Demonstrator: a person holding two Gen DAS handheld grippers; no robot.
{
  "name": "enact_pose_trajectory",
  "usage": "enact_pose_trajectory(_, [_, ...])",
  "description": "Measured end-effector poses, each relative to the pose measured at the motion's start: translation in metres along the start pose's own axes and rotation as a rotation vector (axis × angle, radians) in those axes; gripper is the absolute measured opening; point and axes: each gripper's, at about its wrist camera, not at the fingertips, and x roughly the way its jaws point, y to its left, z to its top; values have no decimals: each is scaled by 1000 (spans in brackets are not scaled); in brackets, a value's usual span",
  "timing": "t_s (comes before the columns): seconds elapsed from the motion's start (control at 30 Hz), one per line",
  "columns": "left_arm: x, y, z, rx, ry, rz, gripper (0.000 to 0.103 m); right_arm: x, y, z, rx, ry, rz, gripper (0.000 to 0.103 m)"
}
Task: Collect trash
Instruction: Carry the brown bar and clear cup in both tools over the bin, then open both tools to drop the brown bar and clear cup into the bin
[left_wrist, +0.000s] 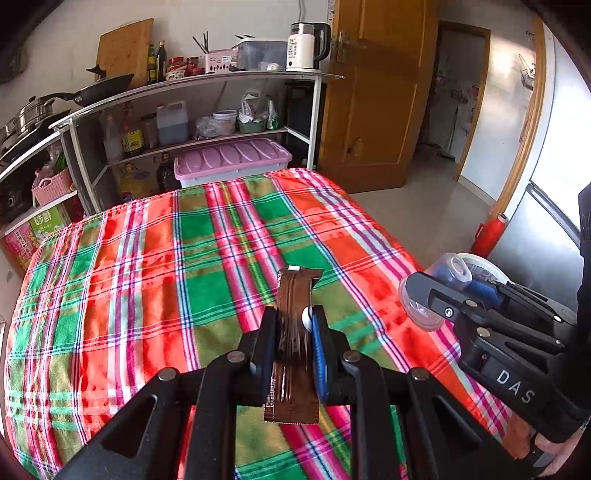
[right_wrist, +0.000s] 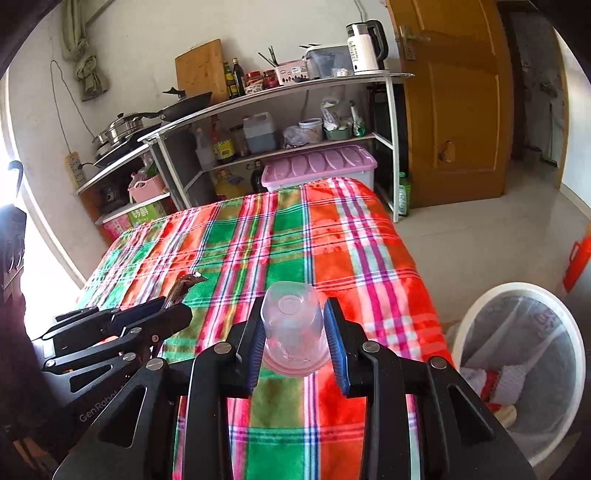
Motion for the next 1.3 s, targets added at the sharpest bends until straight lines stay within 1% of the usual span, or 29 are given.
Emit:
enact_pose_trajectory(0.13, [1,-29,3,36,1,-41,19,-20,-25,-4,23,-17,-48,32])
enact_pose_trajectory(0.43, [10,-107,7,125,13,-153,19,-69,-99,-18,102,-52,-180,32])
enact_pose_trajectory(0.57, [17,-143,8,161,34,-218,19,-87,-132,-25,140,-55,-235,32])
enact_pose_trajectory(0.73, [28,-180,7,199,59,-264,20,-101,-173,-37,197,-40,-282,32])
enact_pose_trajectory(1.0, [44,-217,-2,237,97,-280,20,-103,-208,-53,234,3,-320,32])
enact_pose_trajectory(1.17, [56,-230,-5,245,123,-268,21,-93,-222,-58,246,35,-329,32])
enact_pose_trajectory(1.3, [62,-232,-6,239,133,-259,22,-82,-232,-59,256,64,-343,32])
